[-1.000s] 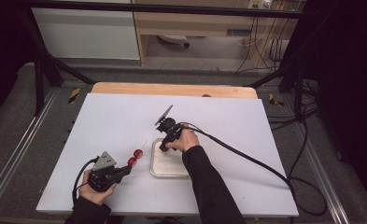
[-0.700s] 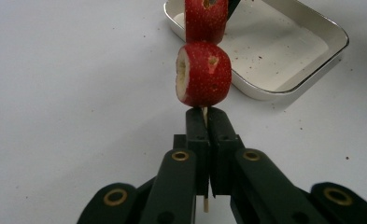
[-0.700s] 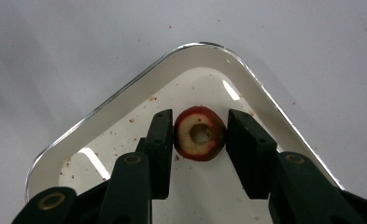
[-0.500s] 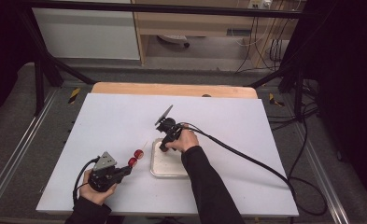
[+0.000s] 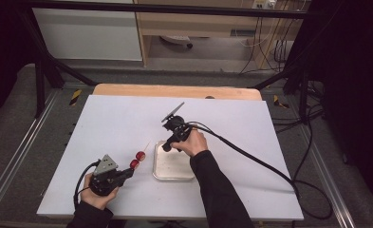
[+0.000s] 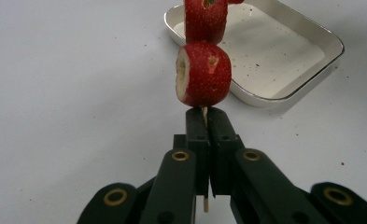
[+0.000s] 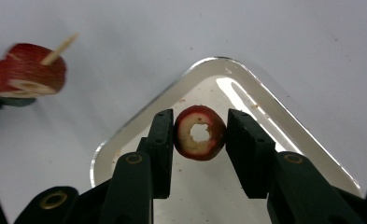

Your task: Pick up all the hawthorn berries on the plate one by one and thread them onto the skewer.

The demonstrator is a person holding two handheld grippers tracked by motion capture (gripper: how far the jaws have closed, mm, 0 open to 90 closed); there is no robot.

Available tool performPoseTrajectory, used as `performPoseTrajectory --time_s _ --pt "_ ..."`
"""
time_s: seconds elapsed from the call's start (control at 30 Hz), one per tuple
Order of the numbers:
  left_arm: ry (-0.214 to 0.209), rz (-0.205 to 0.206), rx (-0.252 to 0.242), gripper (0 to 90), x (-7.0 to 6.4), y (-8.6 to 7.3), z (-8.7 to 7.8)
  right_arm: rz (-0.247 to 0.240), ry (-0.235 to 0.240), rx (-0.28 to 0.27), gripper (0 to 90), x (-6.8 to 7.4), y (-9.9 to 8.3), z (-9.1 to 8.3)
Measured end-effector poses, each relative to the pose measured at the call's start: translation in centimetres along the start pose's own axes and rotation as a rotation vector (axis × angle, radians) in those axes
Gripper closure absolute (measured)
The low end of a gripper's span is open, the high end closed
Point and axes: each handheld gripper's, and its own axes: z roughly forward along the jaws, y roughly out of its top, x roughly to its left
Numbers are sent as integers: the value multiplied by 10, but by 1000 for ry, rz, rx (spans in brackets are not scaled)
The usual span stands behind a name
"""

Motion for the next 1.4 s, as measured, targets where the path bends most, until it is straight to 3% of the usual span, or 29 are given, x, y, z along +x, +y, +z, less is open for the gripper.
performPoseTrajectory --time_s 0.23,0.33,0.63,0.87,1.03,1.4 --pt "11 2 -24 883 -7 2 -1 101 98 -237 629 5 -33 -29" --pt "18 -4 -38 883 -12 2 -1 129 115 -346 628 6 -52 -33" --pt "46 -36 -90 883 -29 1 1 306 230 -726 628 10 -94 -14" --pt "40 -50 -122 883 -39 -2 5 399 236 -960 629 17 -100 -1" --pt "32 -71 -134 883 -42 -3 7 459 254 -1071 630 19 -100 5" --pt "20 -96 -148 882 -51 1 15 520 281 -1186 631 23 -102 14"
